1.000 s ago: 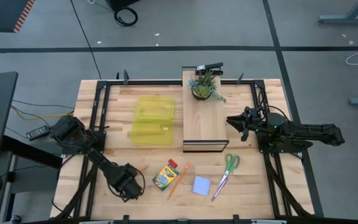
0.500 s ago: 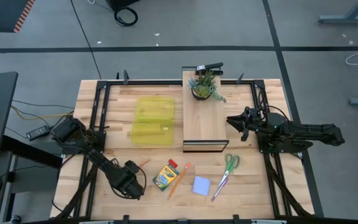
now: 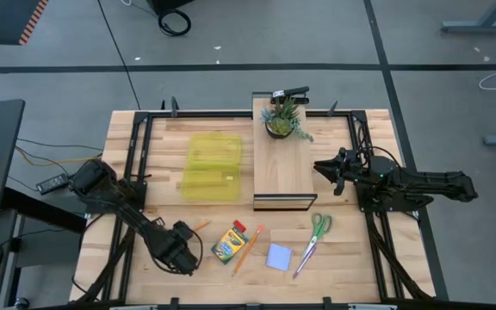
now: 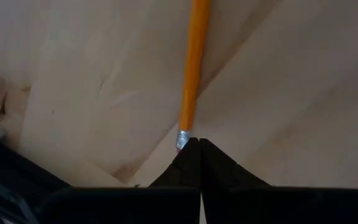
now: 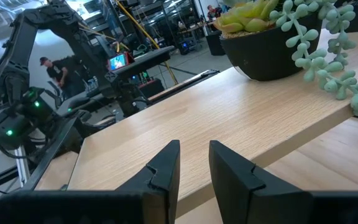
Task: Pack school essentials
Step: Put the bottom left pencil into the supply box
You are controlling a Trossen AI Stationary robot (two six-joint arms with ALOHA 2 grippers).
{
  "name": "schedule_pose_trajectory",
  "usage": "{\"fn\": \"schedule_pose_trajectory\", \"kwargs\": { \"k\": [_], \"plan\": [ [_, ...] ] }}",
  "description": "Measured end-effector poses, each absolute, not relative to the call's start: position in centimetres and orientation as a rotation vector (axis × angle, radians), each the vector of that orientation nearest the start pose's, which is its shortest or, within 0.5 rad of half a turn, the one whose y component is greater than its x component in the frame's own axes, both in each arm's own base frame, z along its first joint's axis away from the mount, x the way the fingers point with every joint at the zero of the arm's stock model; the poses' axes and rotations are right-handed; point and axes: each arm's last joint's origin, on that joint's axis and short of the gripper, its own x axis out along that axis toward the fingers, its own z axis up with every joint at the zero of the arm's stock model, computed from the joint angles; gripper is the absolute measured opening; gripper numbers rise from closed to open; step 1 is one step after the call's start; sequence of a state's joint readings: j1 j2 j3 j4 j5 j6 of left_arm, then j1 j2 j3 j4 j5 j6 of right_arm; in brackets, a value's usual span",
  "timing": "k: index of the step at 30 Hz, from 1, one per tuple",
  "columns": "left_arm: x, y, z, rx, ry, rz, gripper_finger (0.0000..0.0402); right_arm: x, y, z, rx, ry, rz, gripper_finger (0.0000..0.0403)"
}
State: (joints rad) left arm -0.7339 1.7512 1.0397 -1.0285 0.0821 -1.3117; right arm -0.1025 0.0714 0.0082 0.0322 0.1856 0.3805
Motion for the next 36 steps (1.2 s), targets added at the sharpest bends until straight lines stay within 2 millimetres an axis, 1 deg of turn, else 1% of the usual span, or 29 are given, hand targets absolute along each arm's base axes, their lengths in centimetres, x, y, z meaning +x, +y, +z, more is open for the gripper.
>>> {"fn": "schedule_pose_trajectory", "kwargs": {
  "k": [5,8,14,18,23,29,33,36],
  "plan": [
    [19.9,-17.9,17.2,-0.417,1.639,0.55,0.0001,10.0,-1.6,16.4,0.377,-0.024,-0.291,0.0093],
    [20.0,-17.5,17.9,-0.39,1.575,0.546,0.0005,10.0,-1.6,16.4,0.377,-0.024,-0.291,0.0093],
    [21.1,-16.6,17.8,-0.274,1.504,0.485,0.0041,10.0,-1.6,16.4,0.377,-0.024,-0.291,0.0093],
    [21.4,-16.2,17.9,-0.16,1.456,0.447,0.0053,10.0,-1.6,16.4,0.377,-0.024,-0.29,0.0093],
    [21.5,-16.1,17.9,-0.035,1.408,0.416,0.0051,10.0,-1.6,16.4,0.377,-0.024,-0.291,0.0093],
    [21.2,-16.6,18.0,0.08,1.368,0.375,0.0042,10.0,-1.6,16.4,0.377,-0.024,-0.29,0.0093],
    [21.2,-16.5,18.0,0.103,1.343,0.385,0.0042,10.0,-1.6,16.4,0.377,-0.024,-0.291,0.0093],
    [21.2,-16.5,17.1,0.071,1.317,0.377,0.0047,10.0,-1.6,16.5,0.4,-0.041,-0.29,0.0093]
  ]
}}
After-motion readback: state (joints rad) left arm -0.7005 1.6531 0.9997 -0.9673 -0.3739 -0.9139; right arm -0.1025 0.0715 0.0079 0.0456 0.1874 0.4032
